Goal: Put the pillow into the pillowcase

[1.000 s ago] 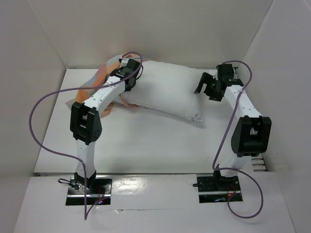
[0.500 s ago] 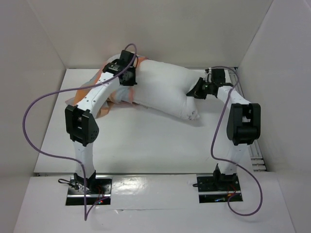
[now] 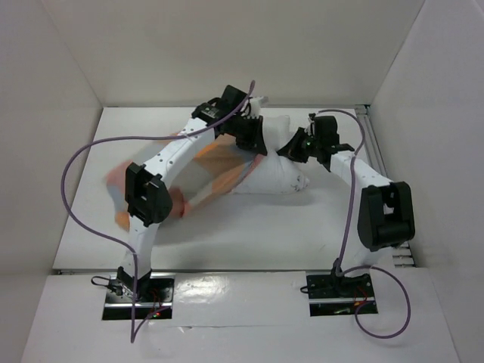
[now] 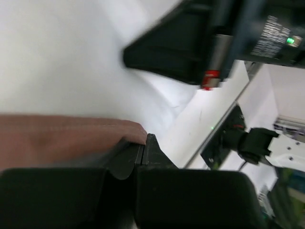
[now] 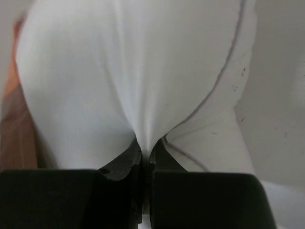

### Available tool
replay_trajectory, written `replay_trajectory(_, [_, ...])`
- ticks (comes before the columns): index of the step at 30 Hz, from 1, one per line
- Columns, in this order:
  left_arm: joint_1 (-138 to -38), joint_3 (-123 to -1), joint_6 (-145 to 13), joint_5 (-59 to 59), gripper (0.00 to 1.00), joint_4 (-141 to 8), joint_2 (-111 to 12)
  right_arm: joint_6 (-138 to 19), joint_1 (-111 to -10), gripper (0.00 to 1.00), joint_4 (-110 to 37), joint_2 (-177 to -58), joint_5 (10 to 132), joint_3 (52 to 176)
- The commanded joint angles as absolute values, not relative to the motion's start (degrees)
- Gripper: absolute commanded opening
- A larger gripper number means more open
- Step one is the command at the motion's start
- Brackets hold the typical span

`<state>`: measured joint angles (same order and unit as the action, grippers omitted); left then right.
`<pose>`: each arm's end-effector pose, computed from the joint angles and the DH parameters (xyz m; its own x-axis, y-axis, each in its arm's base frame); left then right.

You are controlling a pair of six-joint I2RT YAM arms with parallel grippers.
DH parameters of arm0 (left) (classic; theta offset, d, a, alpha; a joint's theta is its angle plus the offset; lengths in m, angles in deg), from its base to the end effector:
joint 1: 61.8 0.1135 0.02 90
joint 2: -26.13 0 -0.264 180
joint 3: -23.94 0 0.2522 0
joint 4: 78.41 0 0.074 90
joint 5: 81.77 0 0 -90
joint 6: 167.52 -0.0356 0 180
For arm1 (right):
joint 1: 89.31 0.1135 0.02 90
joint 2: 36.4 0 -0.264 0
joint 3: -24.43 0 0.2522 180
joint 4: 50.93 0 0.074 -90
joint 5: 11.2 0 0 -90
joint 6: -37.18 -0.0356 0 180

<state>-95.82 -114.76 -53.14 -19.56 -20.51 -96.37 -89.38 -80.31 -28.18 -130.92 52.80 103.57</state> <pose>0.3909 -0.2839 0.3363 -0.8256 0.1167 -0.5520 0.4860 0.6441 -0.5907 0.3604 0.0729 0.2443 -0.7765 0.4191 -0.4706 -0.0232 0.7273 0.6860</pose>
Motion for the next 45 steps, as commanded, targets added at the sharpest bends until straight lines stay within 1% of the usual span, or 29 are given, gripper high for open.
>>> replay_trajectory(1, [-92.92, -114.62, -50.62, -29.3, 0.0, -26.34, -89.02, -92.55, -76.92, 0.0, -32.96, -122.2, 49.08, 98.95])
replay_trajectory(2, [-92.31, -114.62, -52.28, -27.64, 0.01, -22.24, -88.49, -91.25, -76.92, 0.0, -32.17, -120.79, 49.87, 97.62])
replay_trajectory(4, [-91.34, -116.46, -54.13, -22.28, 0.09, -18.09, -86.73, -90.36, -76.92, 0.0, -29.62, -116.57, 50.66, 93.83])
replay_trajectory(5, [-90.47, -116.99, -54.66, -20.96, 0.18, -14.85, -86.2, -90.35, -76.39, 0.0, -29.0, -114.12, 51.19, 92.87])
replay_trajectory(6, [-89.59, -117.0, -54.67, -19.81, 0.24, -13.77, -85.67, -90.35, -76.39, 0.0, -28.3, -112.97, 51.2, 91.29])
replay_trajectory(8, [-88.44, -117.0, -54.67, -19.28, 0.26, -12.45, -83.92, -90.35, -75.69, 0.0, -27.34, -111.12, 52.42, 90.75])
replay_trajectory(9, [-87.3, -117.0, -54.67, -19.28, 0.35, -11.31, -83.91, -90.35, -75.69, 0.0, -26.46, -109.89, 53.13, 90.22])
replay_trajectory(10, [-86.68, -117.61, -54.67, -19.28, 0.41, -10.6, -83.13, -89.57, -75.08, 0.0, -24.27, -109.88, 53.83, 90.22])
replay_trajectory(12, [-84.5, -117.61, -54.67, -17.96, 0.58, -9.98, -81.37, -87.72, -74.46, 0.0, -21.98, -108.48, 56.2, 90.22])
replay_trajectory(13, [-83.61, -117.61, -54.67, -17.26, 0.63, -9.46, -80.67, -87.02, -74.46, 0.0, -19.79, -107.78, 56.82, 90.22])
replay_trajectory(14, [-82.64, -117.61, -54.15, -15.08, 0.67, -9.45, -79.96, -85.45, -74.46, 0.08, -18.81, -107.77, 57.35, 90.22])
replay_trajectory(15, [-80.89, -117.61, -54.14, -13.06, 0.68, -9.45, -79.96, -84.13, -74.46, 0.28, -17.93, -107.77, 57.35, 90.22])
replay_trajectory(16, [-80.01, -117.61, -53.53, -10.86, 0.69, -8.76, -79.35, -82.81, -74.46, 0.78, -16.53, -107.77, 57.35, 90.74])
replay_trajectory(17, [-79.21, -117.61, -53.53, -6.49, 0.76, -8.14, -79.34, -80.79, -74.46, 0.88, -13.04, -108.55, 57.87, 92.31])
replay_trajectory(18, [-78.68, -117.61, -53.53, -3.57, 0.81, -8.14, -79.86, -80.08, -74.46, 0.93, -11.78, -108.56, 58.4, 92.85])
replay_trajectory(20, [-77.89, -117.61, -53.53, 2.05, 0.82, -7.35, -82.48, -79.37, -74.46, 1.0, -9.93, -108.56, 60.42, 93.38])
replay_trajectory(22, [-77.89, -118.74, -55.36, 6.71, 0.84, -5.6, -85.13, -79.37, -74.46, 1.0, -9.31, -108.04, 61.92, 93.91])
replay_trajectory(23, [-78.85, -120.23, -56.16, 8.83, 0.88, -4.28, -88.45, -79.37, -74.46, 1.0, -9.31, -108.03, 62.62, 93.91])
replay_trajectory(25, [-81.83, -123.05, -56.86, 15.67, 0.9, -0.24, -91.28, -79.37, -74.46, 1.0, -8.79, -108.03, 63.24, 95.13])
replay_trajectory(29, [-85.09, -120.7, -56.87, 18.25, 0.91, -0.4, -92.7, -79.37, -74.46, 1.0, -8.25, -108.56, 63.86, 95.14])
replay_trajectory(34, [-86.41, -118.32, -56.34, 18.25, 0.91, -2.07, -92.17, -79.37, -74.46, 1.0, -6.32, -108.56, 66.4, 95.67])
replay_trajectory(36, [-86.94, -118.32, -56.95, 18.25, 0.88, -1.38, -92.7, -79.37, -74.46, 1.0, -5.71, -108.56, 66.4, 96.2])
replay_trajectory(37, [-86.94, -118.32, -56.95, 19.04, 0.84, -0.76, -93.48, -79.37, -74.46, 1.0, -5.71, -108.56, 66.4, 96.2])
replay_trajectory(38, [-86.94, -119.62, -56.95, 19.65, 0.76, -0.06, -93.49, -79.37, -74.46, 1.0, -5.71, -108.56, 66.4, 96.2])
replay_trajectory(39, [-86.94, -119.63, -56.95, 20.27, 0.6, 0.65, -94.36, -79.37, -74.46, 1.0, -5.71, -108.56, 66.4, 96.2])
replay_trajectory(41, [-86.94, -120.16, -56.95, 20.8, 0.38, 1.44, -94.37, -79.37, -74.46, 1.0, -5.71, -108.56, 65.62, 96.2])
replay_trajectory(42, [-86.94, -120.16, -56.43, 21.33, 0.29, 1.44, -94.37, -79.37, -75.06, 1.0, -6.49, -108.56, 65.09, 96.2])
replay_trajectory(43, [-86.94, -120.16, -56.43, 21.33, 0.16, 2.05, -94.37, -79.37, -75.07, 1.0, -7.02, -108.56, 65.09, 96.2])
replay_trajectory(45, [-86.94, -121.39, -56.43, 22.03, 0.04, 2.06, -93.67, -79.98, -75.07, 1.0, -7.55, -109.26, 65.09, 96.8])
